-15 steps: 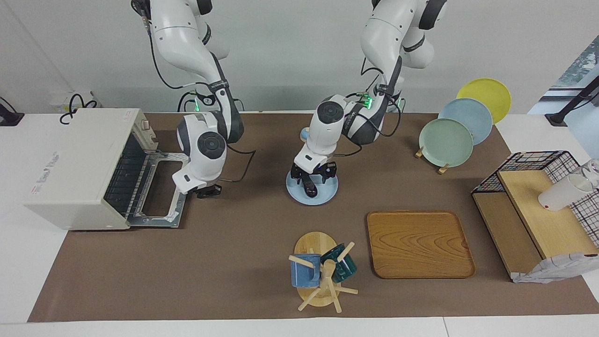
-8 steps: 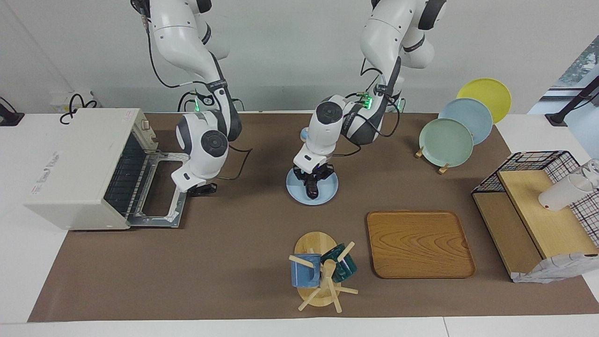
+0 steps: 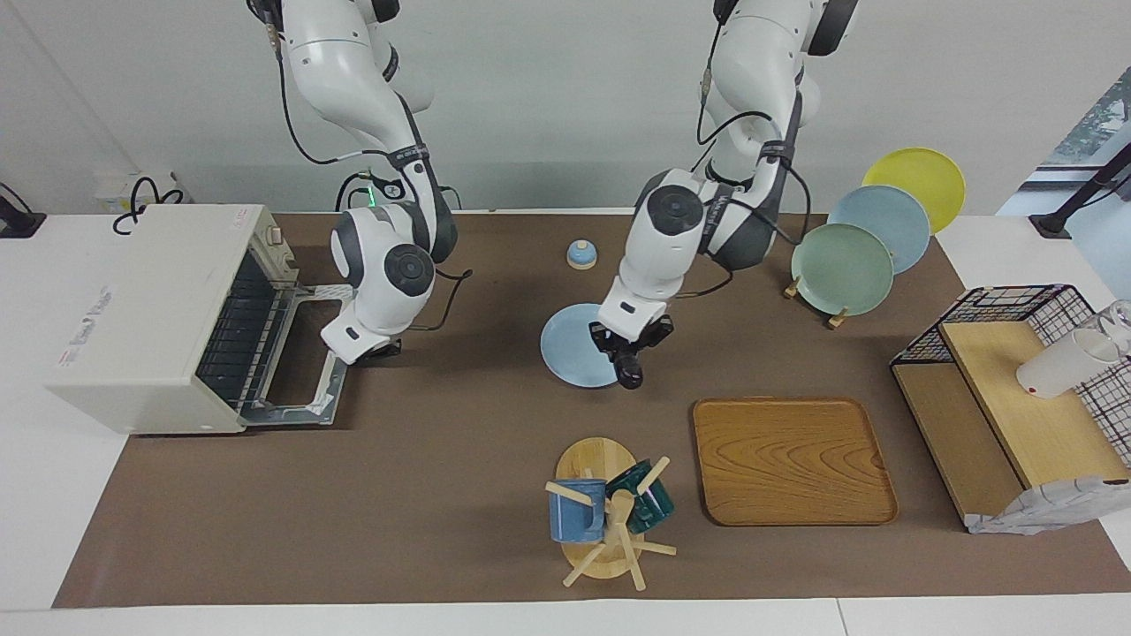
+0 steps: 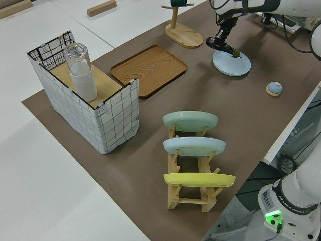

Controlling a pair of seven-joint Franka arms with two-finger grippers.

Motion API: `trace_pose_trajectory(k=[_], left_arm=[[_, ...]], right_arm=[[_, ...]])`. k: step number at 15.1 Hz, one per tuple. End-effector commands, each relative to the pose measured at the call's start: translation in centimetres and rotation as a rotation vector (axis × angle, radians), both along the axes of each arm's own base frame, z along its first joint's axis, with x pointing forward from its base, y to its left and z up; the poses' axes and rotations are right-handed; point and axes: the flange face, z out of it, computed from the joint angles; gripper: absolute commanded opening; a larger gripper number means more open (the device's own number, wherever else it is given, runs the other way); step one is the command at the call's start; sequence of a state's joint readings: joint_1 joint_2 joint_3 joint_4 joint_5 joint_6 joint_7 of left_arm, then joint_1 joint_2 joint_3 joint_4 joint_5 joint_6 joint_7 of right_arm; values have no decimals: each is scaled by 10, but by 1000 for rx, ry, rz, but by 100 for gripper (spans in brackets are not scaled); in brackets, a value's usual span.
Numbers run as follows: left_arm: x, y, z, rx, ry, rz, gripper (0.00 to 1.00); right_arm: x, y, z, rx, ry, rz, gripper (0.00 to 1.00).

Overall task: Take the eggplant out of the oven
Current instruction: 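Carry the eggplant to the wooden tray with the left gripper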

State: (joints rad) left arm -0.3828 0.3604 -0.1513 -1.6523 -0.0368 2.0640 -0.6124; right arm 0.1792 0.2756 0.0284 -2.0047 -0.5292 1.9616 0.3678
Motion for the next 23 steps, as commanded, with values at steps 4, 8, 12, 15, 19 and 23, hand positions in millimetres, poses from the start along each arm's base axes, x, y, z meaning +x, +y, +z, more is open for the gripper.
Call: trace_pose_trajectory(k=[4,8,12,15,19,23], left_arm=[[83,129,-4,-6,-1,-15,0],[127,182,-29,-16,-4,-82,0],[145,213,-55,4,-62,-116,0],[148,218,-67,13,-68,-142,0],[151,225,-68,14,-96,-144,0],[152,223,-71,23,-125,-176,0]], right_arm=[[-1,-90,110,59,19,120,0],[-17,-125,150,115,18,103,0],[-31,-132,185,193,-6,83,0],[-20,-115,236,371,-96,16,14],[-21,-92,259,500,-100,-7,100],[-23,-96,287,495,-36,-61,100]])
